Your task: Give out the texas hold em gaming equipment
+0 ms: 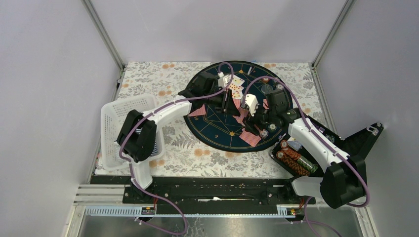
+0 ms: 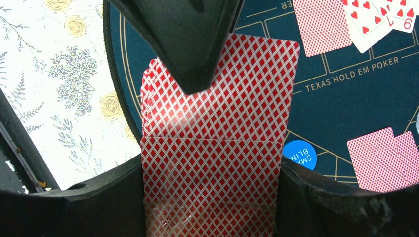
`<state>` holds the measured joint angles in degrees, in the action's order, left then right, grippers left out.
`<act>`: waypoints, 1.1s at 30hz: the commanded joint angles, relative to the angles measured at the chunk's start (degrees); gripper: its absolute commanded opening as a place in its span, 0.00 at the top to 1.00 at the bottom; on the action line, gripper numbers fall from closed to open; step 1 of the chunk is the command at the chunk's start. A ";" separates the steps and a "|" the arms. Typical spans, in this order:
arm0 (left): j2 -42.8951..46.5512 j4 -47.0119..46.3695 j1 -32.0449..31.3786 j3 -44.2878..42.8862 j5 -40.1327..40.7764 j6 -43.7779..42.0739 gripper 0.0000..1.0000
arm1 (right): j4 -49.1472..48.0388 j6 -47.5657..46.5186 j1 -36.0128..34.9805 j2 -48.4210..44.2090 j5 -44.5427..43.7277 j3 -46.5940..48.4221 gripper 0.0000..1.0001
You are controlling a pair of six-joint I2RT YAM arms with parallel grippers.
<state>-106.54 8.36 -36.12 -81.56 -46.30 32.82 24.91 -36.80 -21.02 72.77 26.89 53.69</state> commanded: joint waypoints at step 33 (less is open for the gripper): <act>-4.94 -27.25 9.09 10.18 8.70 15.23 1.00 | -3.99 1.02 -0.49 -2.15 -2.03 0.77 1.00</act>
<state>-109.16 -11.90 -25.89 -71.24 -40.42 45.74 23.44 -36.18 -21.02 71.83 25.76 53.67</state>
